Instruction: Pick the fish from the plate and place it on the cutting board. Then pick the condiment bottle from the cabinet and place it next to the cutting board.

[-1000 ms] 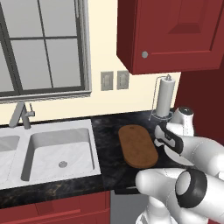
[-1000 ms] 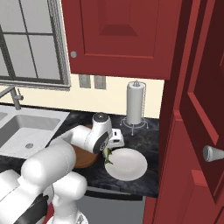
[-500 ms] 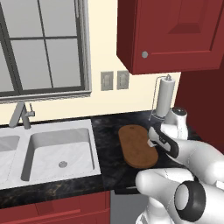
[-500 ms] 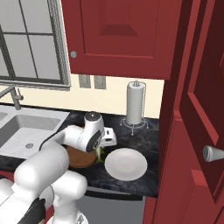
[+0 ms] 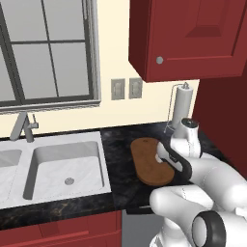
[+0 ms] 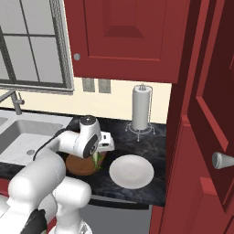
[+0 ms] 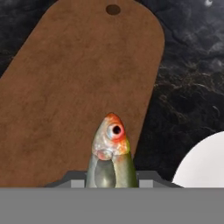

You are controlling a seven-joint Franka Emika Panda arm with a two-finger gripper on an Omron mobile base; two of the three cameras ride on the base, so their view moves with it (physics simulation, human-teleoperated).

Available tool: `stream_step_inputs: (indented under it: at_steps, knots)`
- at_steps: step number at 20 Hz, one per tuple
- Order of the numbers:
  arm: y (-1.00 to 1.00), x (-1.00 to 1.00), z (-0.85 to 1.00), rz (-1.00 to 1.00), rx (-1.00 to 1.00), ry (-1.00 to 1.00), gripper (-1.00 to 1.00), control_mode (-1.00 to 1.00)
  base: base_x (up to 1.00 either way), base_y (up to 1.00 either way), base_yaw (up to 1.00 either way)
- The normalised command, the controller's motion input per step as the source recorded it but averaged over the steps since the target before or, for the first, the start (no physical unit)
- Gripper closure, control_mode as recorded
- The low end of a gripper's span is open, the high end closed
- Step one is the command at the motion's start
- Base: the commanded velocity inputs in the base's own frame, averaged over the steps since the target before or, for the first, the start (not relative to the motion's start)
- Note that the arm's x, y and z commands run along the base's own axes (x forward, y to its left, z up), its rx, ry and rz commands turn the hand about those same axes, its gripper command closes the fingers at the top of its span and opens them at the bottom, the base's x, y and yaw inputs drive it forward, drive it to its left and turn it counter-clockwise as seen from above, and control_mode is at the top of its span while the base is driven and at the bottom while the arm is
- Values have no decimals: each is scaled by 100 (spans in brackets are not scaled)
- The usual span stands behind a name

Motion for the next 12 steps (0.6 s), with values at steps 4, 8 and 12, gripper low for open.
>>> stream_step_inputs:
  at_steps: [4, 8, 12]
  knots:
    - [25, 0, 0, 0, 0, 0, 100, -100, 0, 0, 0]
    - [23, 0, 0, 0, 0, 0, 100, -100, 0, 0, 0]
    - [25, 0, 0, 0, 0, 2, 100, -100, 0, 0, 0]
